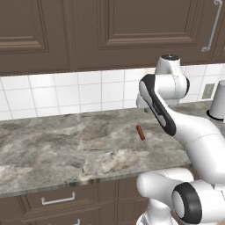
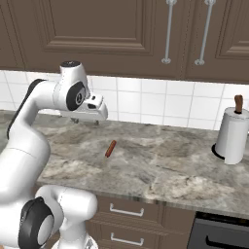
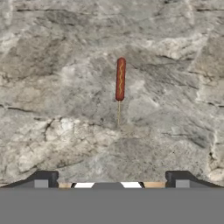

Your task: Store the hot dog in the freezer for long-term storage. Close the freezer door after placing the cooked food.

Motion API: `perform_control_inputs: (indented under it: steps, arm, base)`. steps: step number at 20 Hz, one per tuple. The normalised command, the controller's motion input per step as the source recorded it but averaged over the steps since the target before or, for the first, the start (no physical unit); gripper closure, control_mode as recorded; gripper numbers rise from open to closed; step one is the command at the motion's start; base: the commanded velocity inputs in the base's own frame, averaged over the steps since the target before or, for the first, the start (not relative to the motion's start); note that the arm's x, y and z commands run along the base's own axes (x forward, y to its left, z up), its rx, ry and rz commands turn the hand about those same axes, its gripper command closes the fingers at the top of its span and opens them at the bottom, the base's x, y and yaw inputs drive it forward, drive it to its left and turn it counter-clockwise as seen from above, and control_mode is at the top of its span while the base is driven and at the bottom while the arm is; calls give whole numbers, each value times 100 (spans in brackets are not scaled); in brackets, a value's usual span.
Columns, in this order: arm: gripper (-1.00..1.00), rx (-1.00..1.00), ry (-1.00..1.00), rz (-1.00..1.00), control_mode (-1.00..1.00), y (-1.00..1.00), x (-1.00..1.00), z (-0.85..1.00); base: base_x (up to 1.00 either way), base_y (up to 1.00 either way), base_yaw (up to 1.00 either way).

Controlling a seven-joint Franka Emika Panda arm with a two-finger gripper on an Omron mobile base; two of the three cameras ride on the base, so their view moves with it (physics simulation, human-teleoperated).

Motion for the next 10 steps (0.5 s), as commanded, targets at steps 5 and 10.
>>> perform_control_inputs:
  steps: [5, 10]
  arm:
    - [-100, -16, 11, -6, -100, -2, 9, -78]
    - [-100, 0, 9, -1, -100, -26, 8, -75]
  base:
    - [0, 0, 0]
    - [0, 0, 0]
